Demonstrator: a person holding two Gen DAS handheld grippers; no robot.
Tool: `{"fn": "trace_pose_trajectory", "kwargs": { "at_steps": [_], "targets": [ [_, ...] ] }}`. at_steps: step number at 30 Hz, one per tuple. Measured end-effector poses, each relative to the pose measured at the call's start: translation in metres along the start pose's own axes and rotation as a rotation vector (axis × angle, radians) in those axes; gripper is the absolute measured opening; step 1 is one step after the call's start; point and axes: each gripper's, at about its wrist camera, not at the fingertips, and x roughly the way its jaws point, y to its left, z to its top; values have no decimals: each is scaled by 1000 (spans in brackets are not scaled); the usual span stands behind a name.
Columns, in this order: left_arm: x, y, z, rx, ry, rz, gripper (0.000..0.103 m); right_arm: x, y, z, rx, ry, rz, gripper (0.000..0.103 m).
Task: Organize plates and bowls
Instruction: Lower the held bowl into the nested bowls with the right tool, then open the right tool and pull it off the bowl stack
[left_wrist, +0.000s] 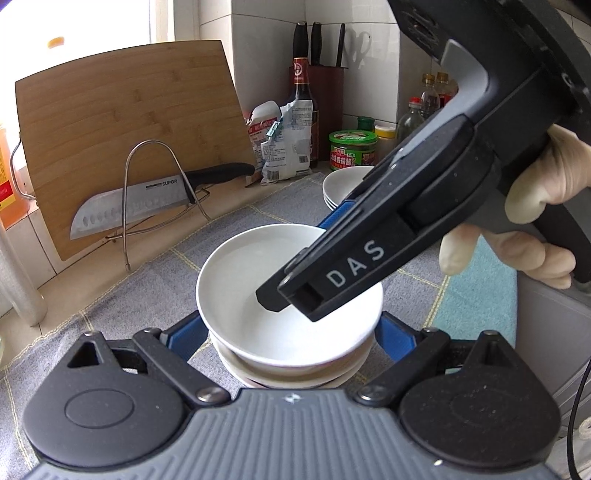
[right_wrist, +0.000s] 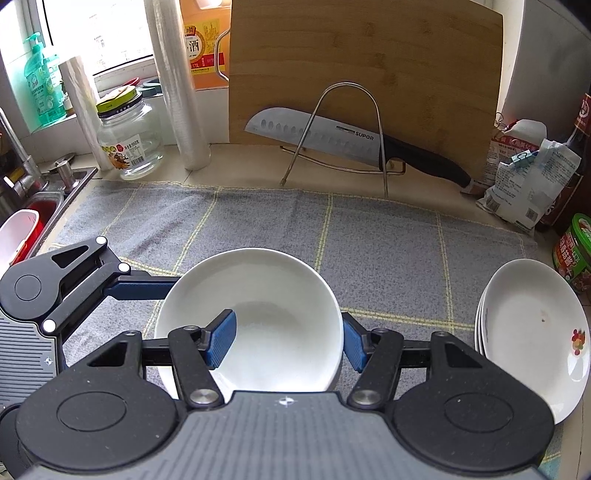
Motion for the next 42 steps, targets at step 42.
{"fn": "trace_pose_trajectory", "kwargs": {
  "at_steps": [42],
  "targets": [
    [-16, 21, -35, -65, 76, 1, 101, -35, 6, -19, -20, -94, 50, 101]
  ]
}}
